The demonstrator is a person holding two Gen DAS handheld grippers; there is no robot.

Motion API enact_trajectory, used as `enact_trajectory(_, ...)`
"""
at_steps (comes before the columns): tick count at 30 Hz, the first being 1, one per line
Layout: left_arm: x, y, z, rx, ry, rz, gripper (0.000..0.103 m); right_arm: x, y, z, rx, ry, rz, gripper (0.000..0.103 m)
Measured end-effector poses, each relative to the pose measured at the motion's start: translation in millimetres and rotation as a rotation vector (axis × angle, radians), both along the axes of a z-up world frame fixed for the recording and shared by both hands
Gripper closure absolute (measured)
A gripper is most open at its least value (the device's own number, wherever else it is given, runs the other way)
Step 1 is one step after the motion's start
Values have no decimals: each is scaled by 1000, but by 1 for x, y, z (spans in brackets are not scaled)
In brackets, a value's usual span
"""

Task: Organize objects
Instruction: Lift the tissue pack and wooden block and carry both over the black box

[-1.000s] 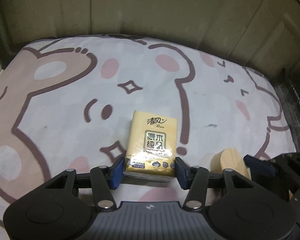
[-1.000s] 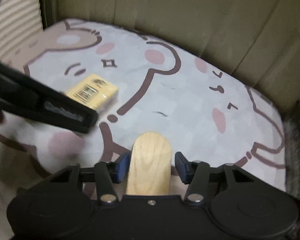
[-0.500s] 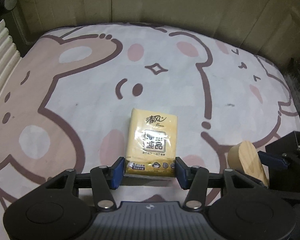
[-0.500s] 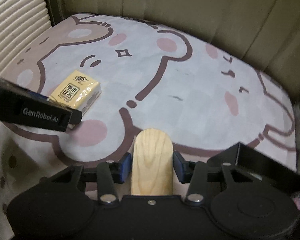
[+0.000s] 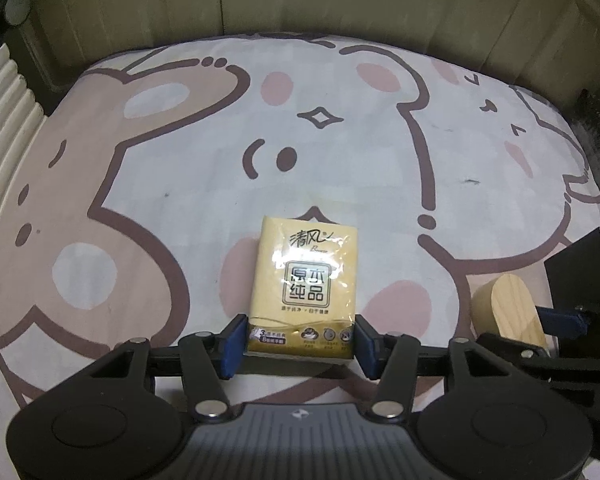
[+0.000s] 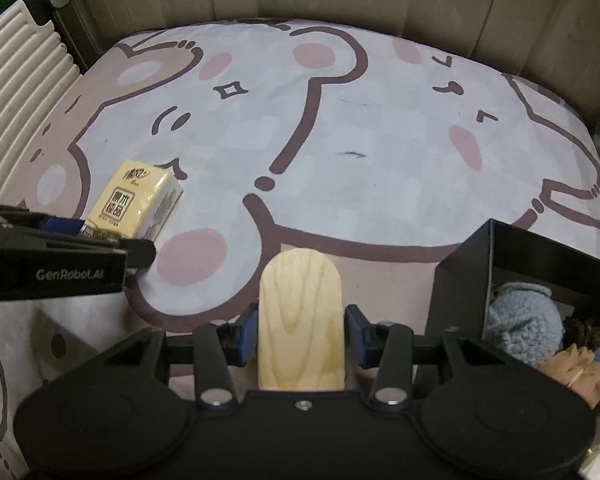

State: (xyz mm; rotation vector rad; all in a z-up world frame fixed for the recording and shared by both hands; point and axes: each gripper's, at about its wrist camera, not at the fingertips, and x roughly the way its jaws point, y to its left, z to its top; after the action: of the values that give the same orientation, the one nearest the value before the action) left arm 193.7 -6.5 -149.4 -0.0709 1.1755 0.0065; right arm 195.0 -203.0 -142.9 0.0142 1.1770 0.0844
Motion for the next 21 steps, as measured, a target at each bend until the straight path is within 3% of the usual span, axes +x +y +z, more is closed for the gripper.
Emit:
enact_trajectory(8,7,-5,-5,-1,-17,-8,30,-2,3,-1,-15,1,7,59)
enact_trajectory(10,9,-5,-5,0,-13,-3,31,-3,3,0,-27,-3,4,59)
enact_trajectory(13,8,-6,-2,25,-21,-3,48,-5,1,4,-20,-17,-5,59)
enact_trajectory(21,-3,3,10,2,-43,23,50,-10,-6,20,-5,-70,-57,59)
